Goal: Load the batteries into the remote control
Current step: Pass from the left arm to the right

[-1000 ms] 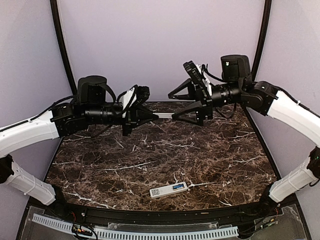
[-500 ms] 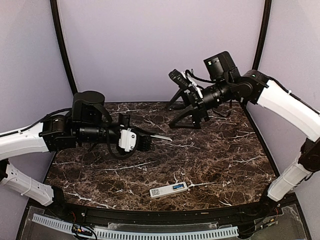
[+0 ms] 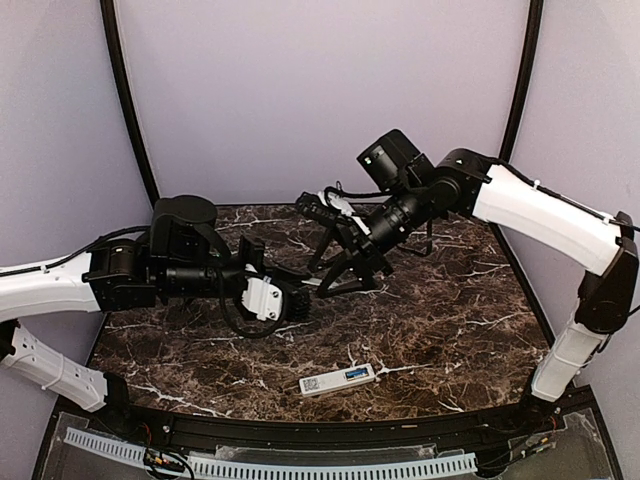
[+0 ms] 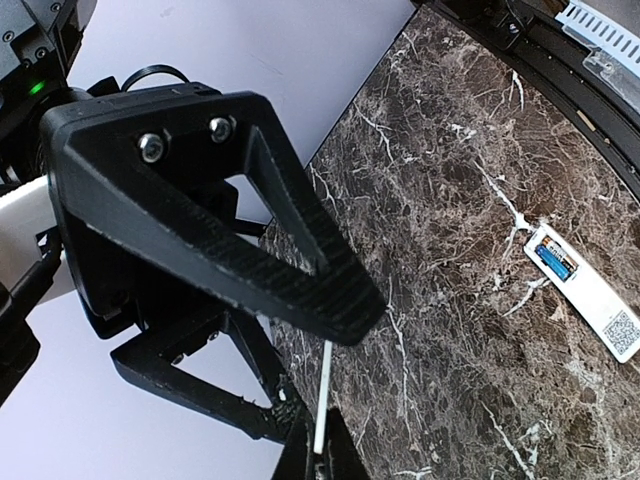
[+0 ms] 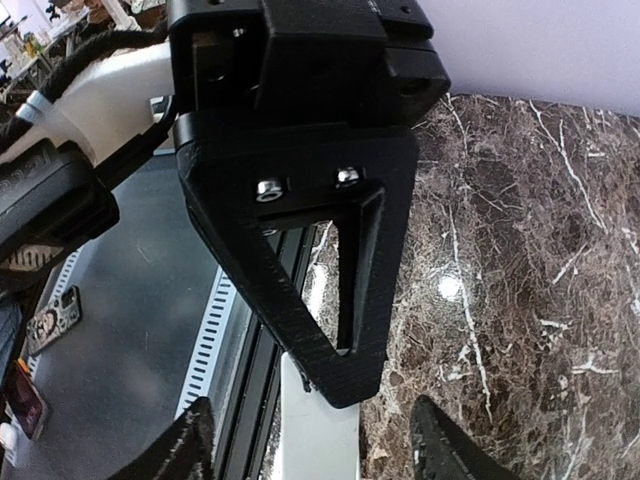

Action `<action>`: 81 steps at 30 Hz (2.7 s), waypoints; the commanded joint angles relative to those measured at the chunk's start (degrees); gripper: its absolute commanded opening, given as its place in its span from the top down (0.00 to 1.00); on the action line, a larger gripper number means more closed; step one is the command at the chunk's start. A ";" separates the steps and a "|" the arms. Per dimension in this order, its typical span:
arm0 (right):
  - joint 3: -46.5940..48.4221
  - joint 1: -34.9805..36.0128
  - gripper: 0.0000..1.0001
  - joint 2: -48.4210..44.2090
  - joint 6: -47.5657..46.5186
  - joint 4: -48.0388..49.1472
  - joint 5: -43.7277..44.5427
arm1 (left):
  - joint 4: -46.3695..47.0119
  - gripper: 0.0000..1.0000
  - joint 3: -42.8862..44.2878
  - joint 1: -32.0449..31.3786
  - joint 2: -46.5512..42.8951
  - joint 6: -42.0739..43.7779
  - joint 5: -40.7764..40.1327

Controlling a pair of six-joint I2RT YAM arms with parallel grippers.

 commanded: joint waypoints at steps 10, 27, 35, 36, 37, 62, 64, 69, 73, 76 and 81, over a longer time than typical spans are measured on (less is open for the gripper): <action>-0.90 0.34 0.53 1.39 -2.17 -2.10 -1.23 | 0.99 1.00 -0.64 -0.57 -0.05 0.46 -0.11; -0.69 0.25 0.77 0.76 -3.91 -2.62 -1.70 | 0.65 1.00 -1.19 -0.66 -0.11 -1.48 -0.85; -0.47 0.25 0.81 0.74 -4.73 -3.06 -1.71 | 0.39 1.00 -1.24 -0.66 -0.12 -1.68 -0.78; -0.48 0.24 0.82 0.74 -4.74 -3.05 -1.70 | 0.39 1.00 -1.24 -0.66 -0.10 -1.68 -0.75; -0.44 0.25 0.82 0.69 -4.69 -3.09 -1.67 | 0.43 1.00 -1.27 -0.66 -0.03 -1.71 -0.73; 4.37 -0.36 0.35 4.98 -5.71 -9.89 0.14 | 4.88 1.00 -5.38 -4.81 -1.61 11.36 -9.49; 3.11 -0.41 0.35 3.36 -6.29 -8.80 0.85 | 5.43 1.00 -5.76 -4.87 -2.11 12.08 -9.63; 1.47 0.18 0.36 1.43 -7.20 -6.85 2.68 | 7.23 1.00 -6.51 -4.88 -2.34 13.76 -9.99; 0.67 0.42 0.36 1.36 -7.72 -6.36 3.25 | 8.35 1.00 -6.51 -4.87 -2.69 14.09 -9.34; 1.15 0.59 0.36 2.20 -8.00 -6.67 3.49 | 8.33 1.00 -6.09 -4.88 -2.98 14.00 -8.40; 1.87 1.11 0.40 2.83 -8.48 -6.81 2.87 | 8.07 1.00 -5.42 -4.88 -2.53 13.97 -7.97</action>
